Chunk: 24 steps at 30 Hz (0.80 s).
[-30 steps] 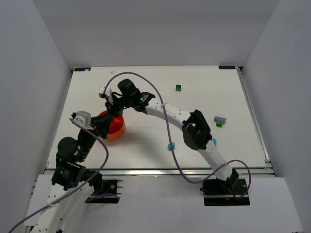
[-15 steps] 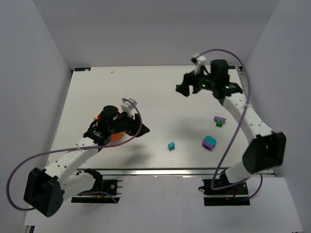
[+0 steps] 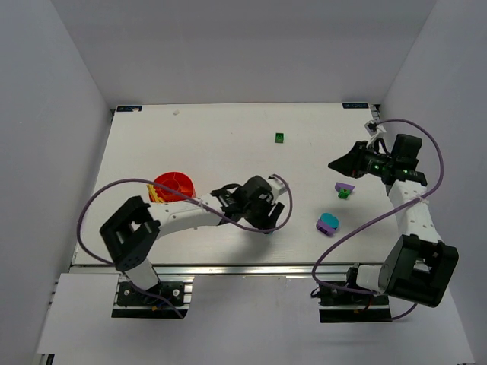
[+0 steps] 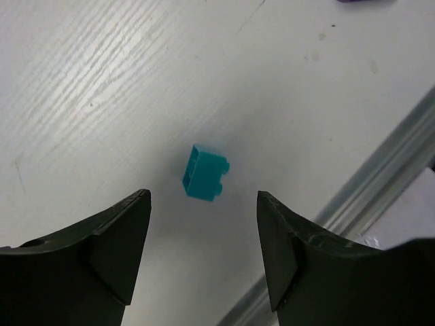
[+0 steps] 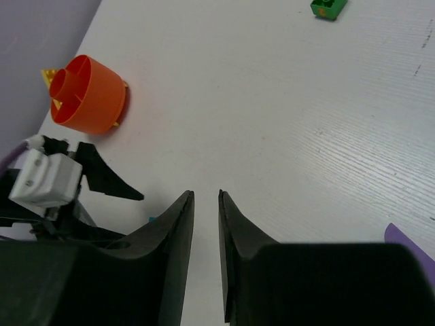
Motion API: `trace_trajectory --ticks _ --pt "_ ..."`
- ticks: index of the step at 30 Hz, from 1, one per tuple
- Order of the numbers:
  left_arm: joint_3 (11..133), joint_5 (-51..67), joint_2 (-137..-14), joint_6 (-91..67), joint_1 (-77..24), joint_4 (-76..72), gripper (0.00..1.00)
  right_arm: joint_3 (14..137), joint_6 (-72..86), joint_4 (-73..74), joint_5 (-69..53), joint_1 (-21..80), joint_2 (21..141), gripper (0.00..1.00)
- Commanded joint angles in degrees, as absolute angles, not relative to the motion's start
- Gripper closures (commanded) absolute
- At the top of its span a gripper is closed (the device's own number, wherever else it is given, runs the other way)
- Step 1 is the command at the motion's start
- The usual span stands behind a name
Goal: Sort the legos into containers by color
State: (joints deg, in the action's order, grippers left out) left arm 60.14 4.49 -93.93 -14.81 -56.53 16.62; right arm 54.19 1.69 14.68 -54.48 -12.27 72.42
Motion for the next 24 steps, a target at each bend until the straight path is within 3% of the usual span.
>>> trace_trajectory --ticks 1,11,19,22,23,24 --pt "66.2 -6.1 -97.5 -8.6 -59.2 20.5 0.27 54.8 0.3 14.3 -62.6 -14.1 71.5 0.72" --pt "75.1 -13.2 -107.6 -6.9 -63.8 26.4 0.27 52.7 0.3 13.9 -65.9 -17.4 70.7 0.69" --pt "75.7 -13.9 -109.2 -7.3 -64.9 28.1 0.37 52.4 0.3 14.3 -67.4 -18.6 71.5 0.7" --pt "75.7 -15.3 -109.0 -8.3 -64.9 28.3 0.6 52.0 0.4 14.0 -67.6 -19.0 71.2 0.71" --pt "75.4 -15.9 -108.5 -8.7 -64.9 28.0 0.78 51.9 0.3 13.5 -67.4 -19.0 71.0 0.71" --pt "74.8 -16.4 -106.7 -9.1 -64.9 27.4 0.85 51.5 0.3 13.4 -67.2 -18.9 70.8 0.72"
